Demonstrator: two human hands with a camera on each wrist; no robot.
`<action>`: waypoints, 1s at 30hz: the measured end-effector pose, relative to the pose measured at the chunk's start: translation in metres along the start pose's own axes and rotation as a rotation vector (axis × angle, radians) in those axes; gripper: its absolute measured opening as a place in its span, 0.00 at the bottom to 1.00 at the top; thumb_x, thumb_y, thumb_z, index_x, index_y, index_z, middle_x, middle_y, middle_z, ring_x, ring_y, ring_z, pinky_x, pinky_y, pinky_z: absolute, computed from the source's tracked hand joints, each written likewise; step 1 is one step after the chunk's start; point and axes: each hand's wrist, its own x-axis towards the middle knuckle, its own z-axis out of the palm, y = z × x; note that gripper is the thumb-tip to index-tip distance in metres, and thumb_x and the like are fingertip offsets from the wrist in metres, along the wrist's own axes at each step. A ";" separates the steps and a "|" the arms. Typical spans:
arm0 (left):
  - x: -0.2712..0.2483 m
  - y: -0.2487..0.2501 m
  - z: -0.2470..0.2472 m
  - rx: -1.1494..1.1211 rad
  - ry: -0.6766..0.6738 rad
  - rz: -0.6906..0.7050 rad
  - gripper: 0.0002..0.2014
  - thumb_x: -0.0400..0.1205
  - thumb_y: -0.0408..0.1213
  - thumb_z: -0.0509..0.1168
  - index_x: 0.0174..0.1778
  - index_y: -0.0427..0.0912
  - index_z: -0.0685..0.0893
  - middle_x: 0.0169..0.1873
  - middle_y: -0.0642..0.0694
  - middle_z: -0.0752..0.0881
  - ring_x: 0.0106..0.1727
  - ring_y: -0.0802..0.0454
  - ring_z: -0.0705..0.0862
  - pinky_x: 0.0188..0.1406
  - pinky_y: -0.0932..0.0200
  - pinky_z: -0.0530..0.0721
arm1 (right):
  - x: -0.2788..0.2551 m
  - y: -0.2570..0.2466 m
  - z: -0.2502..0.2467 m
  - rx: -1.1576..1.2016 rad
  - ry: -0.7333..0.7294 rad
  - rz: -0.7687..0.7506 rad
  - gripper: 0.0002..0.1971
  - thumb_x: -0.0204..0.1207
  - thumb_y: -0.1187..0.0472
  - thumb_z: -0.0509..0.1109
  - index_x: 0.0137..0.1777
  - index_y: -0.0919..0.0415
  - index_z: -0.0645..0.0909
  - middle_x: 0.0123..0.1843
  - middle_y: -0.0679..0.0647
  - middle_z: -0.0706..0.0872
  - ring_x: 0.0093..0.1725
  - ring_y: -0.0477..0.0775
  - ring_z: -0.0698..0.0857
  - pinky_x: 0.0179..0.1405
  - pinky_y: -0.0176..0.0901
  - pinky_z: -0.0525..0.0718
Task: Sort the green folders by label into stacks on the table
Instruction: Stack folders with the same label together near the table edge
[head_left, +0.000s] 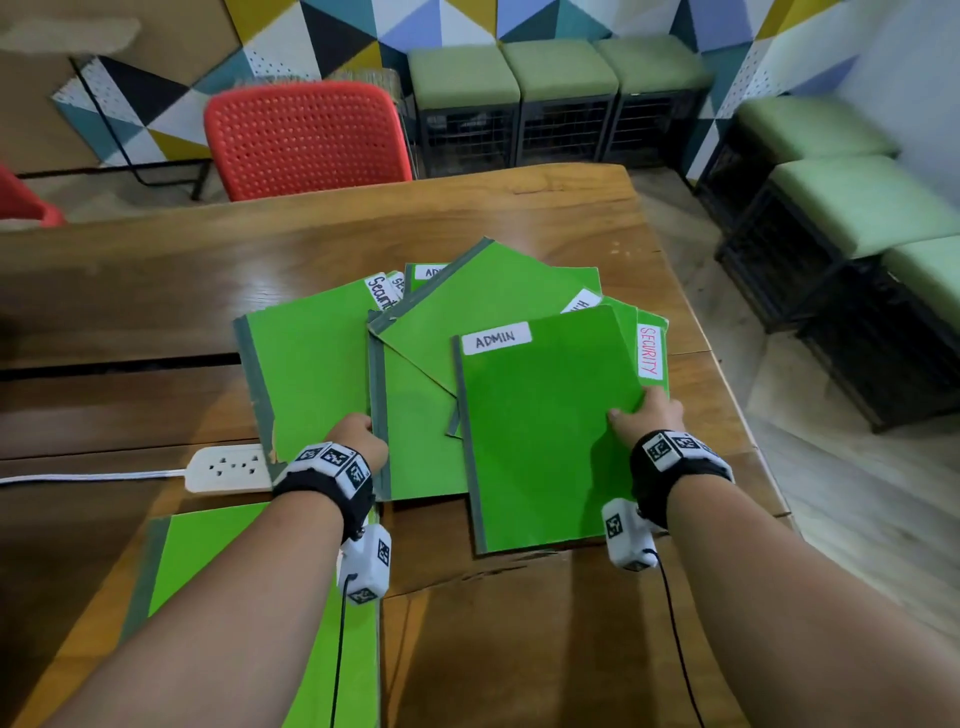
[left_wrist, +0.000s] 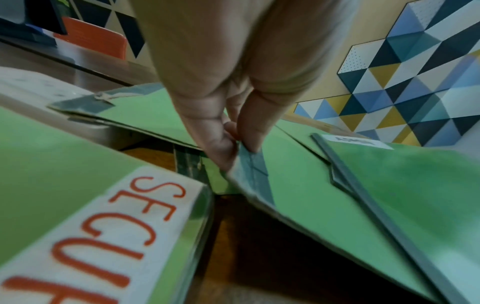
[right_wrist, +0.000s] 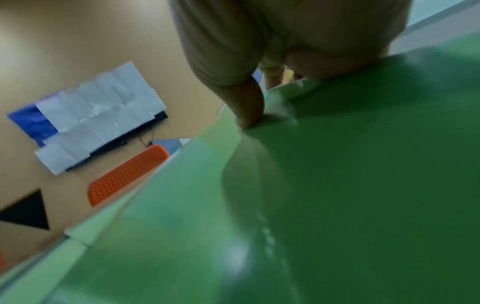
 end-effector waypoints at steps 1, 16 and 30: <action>-0.007 0.000 -0.002 0.015 -0.033 0.005 0.07 0.77 0.23 0.63 0.42 0.40 0.78 0.42 0.41 0.80 0.48 0.41 0.79 0.50 0.49 0.83 | -0.002 -0.005 0.001 0.036 -0.024 -0.048 0.30 0.77 0.57 0.72 0.77 0.63 0.66 0.70 0.65 0.73 0.54 0.62 0.82 0.52 0.52 0.85; 0.002 0.008 -0.040 0.232 0.054 0.117 0.12 0.82 0.36 0.65 0.58 0.36 0.86 0.56 0.38 0.88 0.57 0.39 0.87 0.56 0.51 0.85 | -0.012 -0.021 0.036 0.325 -0.041 -0.006 0.31 0.79 0.58 0.69 0.80 0.61 0.63 0.72 0.61 0.76 0.56 0.59 0.83 0.52 0.53 0.86; 0.069 0.059 -0.013 0.057 0.160 0.147 0.23 0.82 0.56 0.58 0.57 0.39 0.82 0.48 0.39 0.81 0.42 0.39 0.83 0.42 0.49 0.84 | 0.019 -0.040 0.060 0.300 0.018 0.063 0.28 0.79 0.52 0.69 0.76 0.64 0.70 0.73 0.61 0.78 0.71 0.63 0.78 0.67 0.50 0.76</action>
